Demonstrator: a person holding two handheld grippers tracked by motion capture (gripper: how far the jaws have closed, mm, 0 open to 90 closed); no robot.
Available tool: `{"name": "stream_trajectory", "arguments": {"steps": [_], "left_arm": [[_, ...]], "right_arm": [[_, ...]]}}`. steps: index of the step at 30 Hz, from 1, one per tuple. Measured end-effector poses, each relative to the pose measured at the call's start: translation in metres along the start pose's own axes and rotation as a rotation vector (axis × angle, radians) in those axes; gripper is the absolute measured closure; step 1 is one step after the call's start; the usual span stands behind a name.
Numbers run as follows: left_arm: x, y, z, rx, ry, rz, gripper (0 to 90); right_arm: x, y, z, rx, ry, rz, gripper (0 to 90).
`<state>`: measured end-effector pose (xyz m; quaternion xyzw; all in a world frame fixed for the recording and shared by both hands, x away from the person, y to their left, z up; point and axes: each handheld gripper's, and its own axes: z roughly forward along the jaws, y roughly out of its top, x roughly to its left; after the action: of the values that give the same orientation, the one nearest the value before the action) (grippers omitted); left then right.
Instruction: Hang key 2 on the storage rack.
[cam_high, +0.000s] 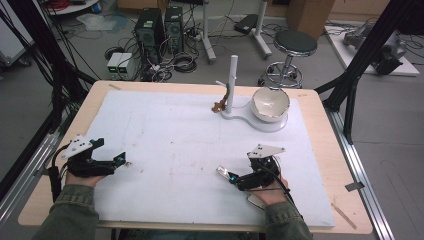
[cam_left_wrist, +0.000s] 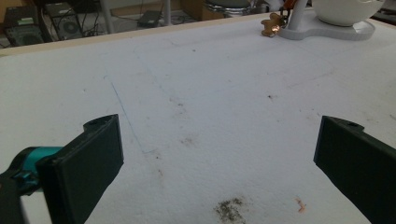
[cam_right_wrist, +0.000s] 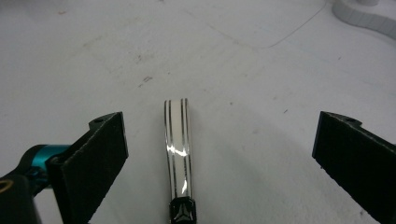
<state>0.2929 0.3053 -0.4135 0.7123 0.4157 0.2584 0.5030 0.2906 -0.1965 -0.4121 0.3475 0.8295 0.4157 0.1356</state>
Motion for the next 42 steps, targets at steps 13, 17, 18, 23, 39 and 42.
{"name": "stream_trajectory", "arguments": {"steps": [13,17,18,23,39,42], "left_arm": [[0.000,0.000,0.001,0.002,-0.003,-0.007,1.7],[0.000,0.000,0.001,0.004,-0.005,-0.004,1.7],[0.000,0.000,0.001,0.004,-0.004,-0.006,1.7],[0.000,0.000,0.001,0.005,-0.003,-0.004,1.7],[0.000,-0.001,0.002,0.004,-0.010,-0.004,1.7],[0.001,0.000,0.001,0.002,-0.016,-0.004,1.7]], "right_arm": [[0.009,-0.001,0.020,0.140,0.028,-0.057,4.7],[0.010,0.000,0.022,0.152,0.033,-0.044,6.2],[0.010,0.000,0.023,0.153,0.037,-0.048,7.4],[0.012,0.001,0.025,0.182,0.051,-0.068,20.9],[0.018,0.001,0.033,0.221,0.065,-0.101,58.7],[0.017,0.001,0.033,0.223,0.040,-0.096,71.1]]}}
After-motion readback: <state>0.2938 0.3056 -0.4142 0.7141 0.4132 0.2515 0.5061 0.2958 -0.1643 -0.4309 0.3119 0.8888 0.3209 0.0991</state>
